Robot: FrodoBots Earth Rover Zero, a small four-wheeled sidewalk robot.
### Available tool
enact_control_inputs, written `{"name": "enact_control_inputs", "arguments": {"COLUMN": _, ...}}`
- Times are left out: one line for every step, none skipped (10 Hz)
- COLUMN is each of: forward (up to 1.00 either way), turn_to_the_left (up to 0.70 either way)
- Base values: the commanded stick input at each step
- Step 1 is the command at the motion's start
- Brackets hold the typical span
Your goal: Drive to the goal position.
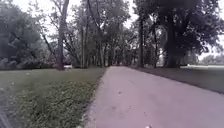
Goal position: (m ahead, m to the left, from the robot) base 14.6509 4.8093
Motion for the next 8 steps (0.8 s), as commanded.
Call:
{"name": "enact_control_inputs", "arguments": {"forward": 0.7, "turn_to_the_left": 0.0}}
{"name": "enact_control_inputs", "arguments": {"forward": 0.7, "turn_to_the_left": 0.0}}
{"name": "enact_control_inputs", "arguments": {"forward": 0.7, "turn_to_the_left": 0.01}}
{"name": "enact_control_inputs", "arguments": {"forward": 0.7, "turn_to_the_left": 0.01}}
{"name": "enact_control_inputs", "arguments": {"forward": 0.7, "turn_to_the_left": 0.01}}
{"name": "enact_control_inputs", "arguments": {"forward": 0.7, "turn_to_the_left": 0.01}}
{"name": "enact_control_inputs", "arguments": {"forward": 0.7, "turn_to_the_left": 0.01}}
{"name": "enact_control_inputs", "arguments": {"forward": 0.7, "turn_to_the_left": 0.0}}
